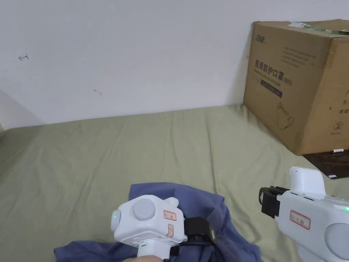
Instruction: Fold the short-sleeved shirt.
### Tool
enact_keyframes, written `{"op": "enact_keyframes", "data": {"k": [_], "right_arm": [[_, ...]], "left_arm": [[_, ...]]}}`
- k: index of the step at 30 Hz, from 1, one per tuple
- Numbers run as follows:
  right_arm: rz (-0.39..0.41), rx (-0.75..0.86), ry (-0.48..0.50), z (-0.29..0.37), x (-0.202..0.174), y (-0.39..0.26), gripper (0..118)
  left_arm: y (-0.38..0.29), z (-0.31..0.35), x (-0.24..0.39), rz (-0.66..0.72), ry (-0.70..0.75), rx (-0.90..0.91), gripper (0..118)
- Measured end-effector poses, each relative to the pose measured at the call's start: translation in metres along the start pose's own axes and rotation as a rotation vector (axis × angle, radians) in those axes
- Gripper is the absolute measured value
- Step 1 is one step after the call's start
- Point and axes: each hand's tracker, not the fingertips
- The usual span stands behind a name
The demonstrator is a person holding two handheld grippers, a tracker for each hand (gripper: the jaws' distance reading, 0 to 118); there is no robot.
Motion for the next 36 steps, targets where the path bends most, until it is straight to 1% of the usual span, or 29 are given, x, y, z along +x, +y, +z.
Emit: {"op": "enact_keyframes", "data": {"k": [1,2,3,4,5,7,8,9,10,11,12,13,14,15,17,19,20,22,24,25,26,27,28,30,32,33,34,35,36], "right_arm": [[-0.001,-0.009,0.003,-0.003,-0.001,-0.001,0],[-0.002,-0.017,0.005,-0.005,-0.002,-0.003,0],[-0.002,-0.022,0.007,-0.007,-0.004,-0.003,0],[-0.002,-0.025,0.009,-0.008,-0.006,-0.004,0],[-0.002,-0.025,0.013,-0.009,-0.007,-0.005,0],[0.004,-0.029,0.021,-0.013,-0.011,-0.007,0],[0.012,-0.034,0.023,-0.015,-0.014,-0.008,0],[0.02,-0.037,0.023,-0.018,-0.017,-0.009,0],[0.026,-0.038,0.022,-0.019,-0.019,-0.01,0],[0.03,-0.037,0.022,-0.021,-0.021,-0.011,0],[0.032,-0.035,0.024,-0.023,-0.024,-0.013,0],[0.034,-0.033,0.027,-0.025,-0.026,-0.014,0],[0.035,-0.032,0.03,-0.026,-0.03,-0.015,0],[0.038,-0.034,0.033,-0.029,-0.033,-0.015,0],[0.055,-0.046,0.04,-0.034,-0.04,-0.015,0],[0.077,-0.056,0.043,-0.039,-0.046,-0.016,0],[0.086,-0.059,0.045,-0.042,-0.049,-0.016,0],[0.098,-0.067,0.051,-0.047,-0.054,-0.016,0],[0.099,-0.081,0.058,-0.053,-0.056,-0.017,0],[0.092,-0.092,0.065,-0.056,-0.056,-0.017,0],[0.076,-0.108,0.073,-0.06,-0.054,-0.018,0],[0.069,-0.12,0.071,-0.064,-0.052,-0.019,0],[0.071,-0.13,0.063,-0.068,-0.051,-0.02,0],[0.084,-0.148,0.033,-0.076,-0.047,-0.022,0],[0.082,-0.158,0.017,-0.086,-0.041,-0.022,0],[0.078,-0.167,0.012,-0.094,-0.037,-0.021,0],[0.077,-0.175,0.009,-0.101,-0.034,-0.02,0],[0.085,-0.187,0.0,-0.111,-0.031,-0.017,0],[0.102,-0.199,-0.016,-0.122,-0.028,-0.014,0]], "left_arm": [[0.001,0.007,-0.006,0.021,-0.018,0.009,106],[-0.001,0.02,-0.01,0.036,-0.056,0.071,106],[-0.005,0.039,-0.013,0.022,-0.098,0.186,106],[-0.011,0.057,-0.015,-0.004,-0.101,0.278,106],[-0.017,0.078,-0.022,-0.04,-0.077,0.378,106],[-0.034,0.115,-0.03,-0.098,0.025,0.533,106],[-0.044,0.131,-0.036,-0.114,0.077,0.583,101],[-0.054,0.146,-0.046,-0.122,0.111,0.618,90],[-0.061,0.158,-0.053,-0.124,0.147,0.64,66],[-0.069,0.171,-0.061,-0.128,0.18,0.655,24],[-0.076,0.181,-0.068,-0.128,0.237,0.662,0],[-0.081,0.187,-0.076,-0.128,0.303,0.671,0],[-0.089,0.195,-0.084,-0.128,0.413,0.699,0],[-0.096,0.205,-0.091,-0.117,0.449,0.745,0],[-0.095,0.218,-0.108,-0.104,0.421,0.752,0],[-0.076,0.225,-0.134,-0.03,0.499,0.684,0],[-0.063,0.226,-0.15,0.023,0.503,0.617,0],[-0.034,0.216,-0.187,0.133,0.437,0.494,0],[-0.013,0.201,-0.222,0.202,0.4,0.417,1],[-0.005,0.19,-0.235,0.228,0.415,0.4,9],[0.003,0.181,-0.247,0.251,0.446,0.362,50],[0.011,0.169,-0.259,0.263,0.442,0.338,98],[0.017,0.156,-0.271,0.278,0.433,0.289,118],[0.016,0.132,-0.279,0.291,0.421,0.304,114],[0.016,0.108,-0.287,0.296,0.402,0.255,113],[0.016,0.101,-0.288,0.274,0.387,0.218,108],[0.014,0.093,-0.286,0.25,0.379,0.193,98],[0.011,0.085,-0.281,0.202,0.403,0.161,87],[0.007,0.083,-0.268,0.087,0.535,0.157,73]]}}
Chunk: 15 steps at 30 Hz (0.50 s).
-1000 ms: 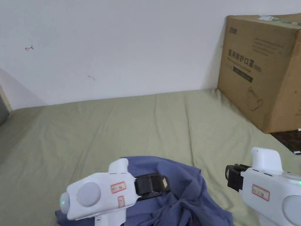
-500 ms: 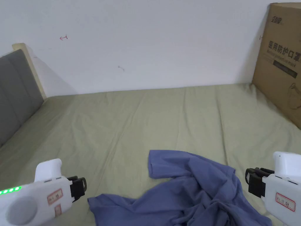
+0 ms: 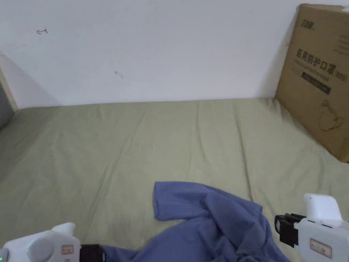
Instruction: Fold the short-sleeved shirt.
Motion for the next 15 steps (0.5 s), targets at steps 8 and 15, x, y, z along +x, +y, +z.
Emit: {"op": "enact_keyframes", "data": {"k": [8,15], "right_arm": [[0.073,-0.164,-0.03,-0.11,0.024,0.058,21],[-0.045,-0.412,-0.103,-0.213,0.049,0.067,93]], "left_arm": [[-0.046,0.08,0.008,-0.146,-0.12,0.171,3],[-0.063,0.11,-0.008,0.061,-0.174,0.195,3]]}}
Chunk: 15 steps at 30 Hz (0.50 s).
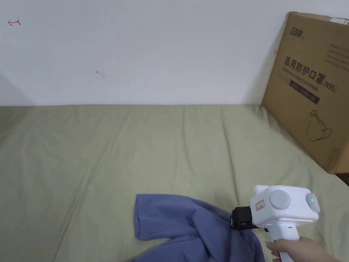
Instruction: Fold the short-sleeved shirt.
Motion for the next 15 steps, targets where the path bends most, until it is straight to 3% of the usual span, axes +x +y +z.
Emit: {"op": "enact_keyframes", "data": {"k": [4,6,7,9,11,12,13,15], "right_arm": [[-0.042,-0.044,-0.004,-0.023,0.0,0.01,93],[0.025,-0.043,-0.047,-0.02,-0.008,0.008,88],[0.064,-0.019,-0.052,-0.013,-0.015,0.005,75],[0.15,0.013,-0.045,0.0,-0.024,0.001,5],[0.184,0.064,0.018,0.021,-0.03,-0.007,5],[0.216,0.131,-0.05,0.035,-0.031,-0.011,5],[0.22,0.164,-0.025,0.049,-0.027,-0.011,5],[0.168,0.203,0.115,0.085,-0.014,-0.013,5]], "left_arm": [[0.003,0.0,-0.003,0.023,-0.01,-0.009,3],[0.005,0.001,0.001,0.015,0.011,-0.033,3],[0.005,0.002,0.001,0.014,0.012,-0.033,3],[0.006,0.006,0.0,0.018,0.008,-0.022,3],[0.007,0.008,0.002,0.028,0.007,-0.016,3],[0.008,0.011,0.003,0.036,0.006,-0.002,3],[0.009,0.016,0.004,0.044,0.003,0.02,3],[0.019,0.034,0.013,0.068,0.009,0.091,3]]}}
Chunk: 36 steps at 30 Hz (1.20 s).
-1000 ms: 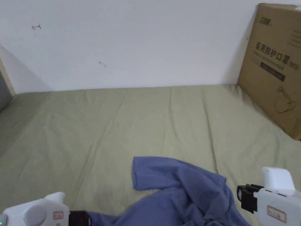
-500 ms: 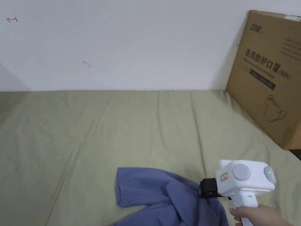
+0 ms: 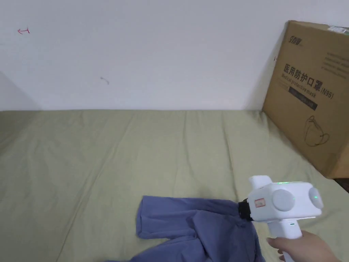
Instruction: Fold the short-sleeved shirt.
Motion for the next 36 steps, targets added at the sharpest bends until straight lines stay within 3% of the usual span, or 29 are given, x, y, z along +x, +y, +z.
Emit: {"op": "enact_keyframes", "data": {"k": [2,7,11,19,27,36], "right_arm": [[-0.007,0.065,-0.013,0.04,0.005,0.004,5],[0.071,0.197,-0.026,0.147,0.018,0.02,5],[0.016,0.32,-0.012,0.232,0.027,0.034,5],[-0.05,0.485,-0.005,0.348,0.032,0.08,5],[-0.048,0.589,-0.082,0.389,0.031,0.155,5],[-0.037,0.64,-0.134,0.348,0.025,0.246,5]], "left_arm": [[0.016,0.017,0.003,-0.018,0.005,0.046,3],[0.067,0.066,0.016,-0.106,0.007,0.15,3],[0.107,0.106,0.037,-0.2,0.039,0.255,3],[0.193,0.155,0.074,-0.229,0.011,0.348,3],[0.272,0.172,0.096,-0.167,0.002,0.424,3],[0.345,0.131,0.107,-0.115,0.028,0.517,3]]}}
